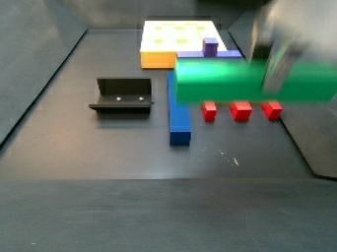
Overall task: Pick up the green object. Move up. Move to above the board. Insert the green object.
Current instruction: Move to above the board.
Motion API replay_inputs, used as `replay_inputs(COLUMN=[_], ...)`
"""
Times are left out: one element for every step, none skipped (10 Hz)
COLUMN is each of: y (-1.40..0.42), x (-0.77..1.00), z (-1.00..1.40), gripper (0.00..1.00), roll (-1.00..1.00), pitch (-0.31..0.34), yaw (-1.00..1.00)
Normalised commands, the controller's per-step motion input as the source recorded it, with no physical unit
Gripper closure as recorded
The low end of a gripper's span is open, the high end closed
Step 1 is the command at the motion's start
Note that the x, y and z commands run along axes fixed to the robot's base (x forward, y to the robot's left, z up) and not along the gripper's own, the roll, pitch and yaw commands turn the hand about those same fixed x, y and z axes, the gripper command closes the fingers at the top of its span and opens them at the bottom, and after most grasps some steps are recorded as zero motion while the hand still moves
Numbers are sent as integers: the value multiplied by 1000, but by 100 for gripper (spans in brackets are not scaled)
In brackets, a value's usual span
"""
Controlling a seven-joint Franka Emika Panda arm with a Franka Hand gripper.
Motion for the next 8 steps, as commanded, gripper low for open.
replay_inputs(y=[3, 4, -5, 5, 12, -1400, -1400, -1400], x=[23, 14, 2, 23, 42, 265, 260, 253], z=[1400, 1400, 929, 365, 216, 144, 130, 133], gripper=[100, 100, 100, 100, 100, 100, 100, 100], roll=[3, -7, 8, 10, 10, -20, -14, -9], pitch=[65, 90, 81, 60, 59, 29, 28, 24], yaw=[2, -3, -3, -1, -1, 1000, 1000, 1000])
